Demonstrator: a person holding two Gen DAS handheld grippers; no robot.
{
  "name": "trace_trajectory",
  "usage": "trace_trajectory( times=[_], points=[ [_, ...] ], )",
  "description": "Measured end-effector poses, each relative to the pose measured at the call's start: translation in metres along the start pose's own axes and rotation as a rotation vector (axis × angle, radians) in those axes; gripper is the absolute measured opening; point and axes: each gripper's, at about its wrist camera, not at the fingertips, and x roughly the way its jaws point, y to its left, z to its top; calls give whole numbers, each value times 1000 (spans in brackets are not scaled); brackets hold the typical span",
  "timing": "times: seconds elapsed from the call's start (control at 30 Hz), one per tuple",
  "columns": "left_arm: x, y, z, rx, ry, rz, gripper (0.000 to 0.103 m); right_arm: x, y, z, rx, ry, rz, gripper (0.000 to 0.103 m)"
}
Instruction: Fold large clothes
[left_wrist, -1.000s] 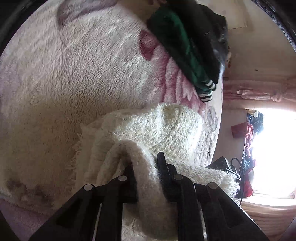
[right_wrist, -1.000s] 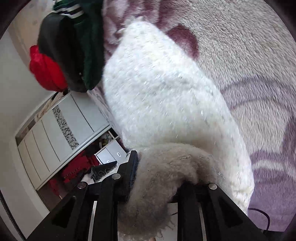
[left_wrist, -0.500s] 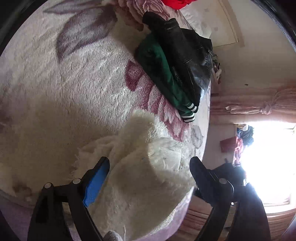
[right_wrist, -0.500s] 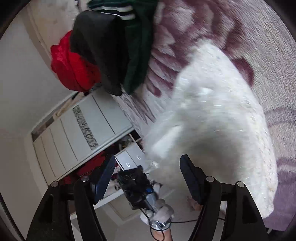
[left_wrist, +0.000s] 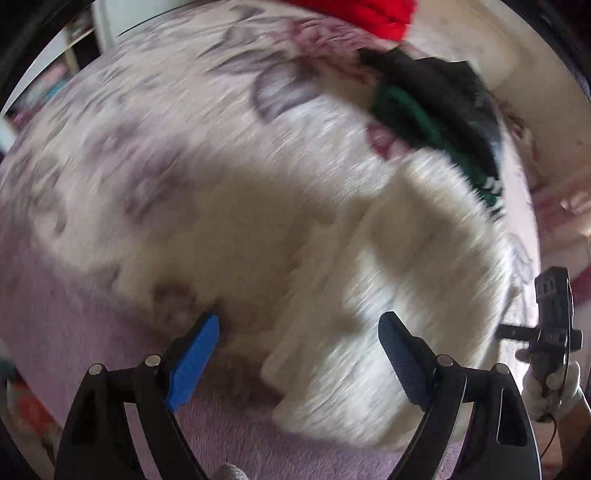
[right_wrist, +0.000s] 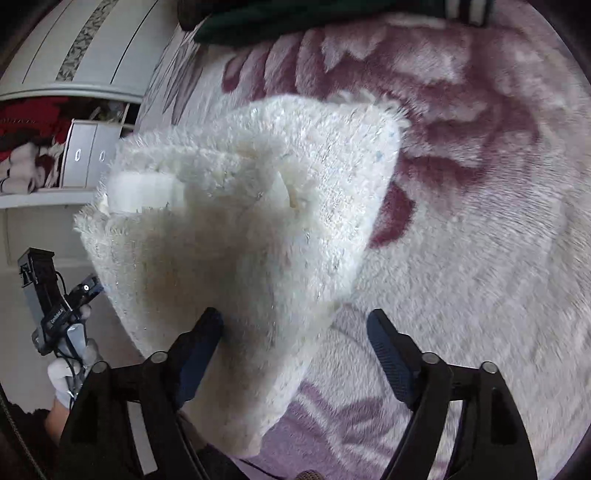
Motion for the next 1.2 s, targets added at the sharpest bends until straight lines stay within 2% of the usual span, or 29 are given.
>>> trace_trajectory(
  times=[0.07, 0.17, 0.3, 0.33, 0.37, 0.4, 0.43, 0.47, 0.53, 0.6, 0.67, 0.7, 0.73, 0.8, 0.83, 0.93, 1.03, 1.07, 1.13, 1.2],
  points=[
    [5, 17, -17, -79, -2, 20, 88, 29, -16, 18, -12, 48, 123, 102],
    [7, 38, -34, -176, -31, 47, 89, 50, -16, 45, -76, 71, 226, 103],
    [9, 51, -42, -228, -55, 103, 89, 59, 2, 55, -94, 18, 240, 101],
    [9, 52, -42, -239, -55, 113, 89, 61, 3, 53, -61, -1, 267, 81],
    [7, 52, -41, -247, -59, 128, 89, 61, 3, 49, -5, -25, 284, 68],
    [4, 51, -39, -251, -67, 138, 89, 56, 2, 44, 69, -66, 293, 64],
    [0, 49, -36, -256, -76, 139, 89, 50, -3, 36, 158, -113, 321, 54],
    [-4, 47, -34, -259, -84, 135, 89, 41, -11, 23, 271, -166, 365, 49],
    [-13, 43, -29, -260, -94, 129, 89, 22, -26, -17, 477, -279, 469, 45],
    [-26, 36, -24, -246, -110, 117, 89, 9, -40, -79, 717, -394, 574, 45],
    [-35, 28, -22, -210, -118, 123, 89, 7, -49, -149, 933, -489, 619, 45],
    [-39, 24, -21, -189, -122, 127, 89, 13, -53, -183, 1032, -504, 636, 45],
    [-40, 20, -20, -168, -120, 125, 89, 21, -58, -209, 1107, -480, 634, 51],
    [-36, 10, -24, -117, -100, 138, 89, 36, -71, -245, 1170, -356, 577, 62],
    [-31, 5, -26, -90, -85, 146, 89, 38, -78, -253, 1152, -279, 530, 69],
    [-13, -8, -35, -51, -39, 141, 89, 10, -86, -249, 997, -160, 375, 69],
    [8, -23, -44, -11, -17, 146, 89, -44, -80, -219, 794, -153, 182, 72],
    [13, -28, -46, 0, -12, 170, 89, -61, -73, -205, 726, -172, 139, 72],
    [19, -34, -47, 10, -34, 191, 89, -85, -49, -170, 561, -179, 76, 74],
    [19, -34, -44, 0, -42, 191, 89, -97, -15, -125, 404, -174, 56, 74]
  ],
)
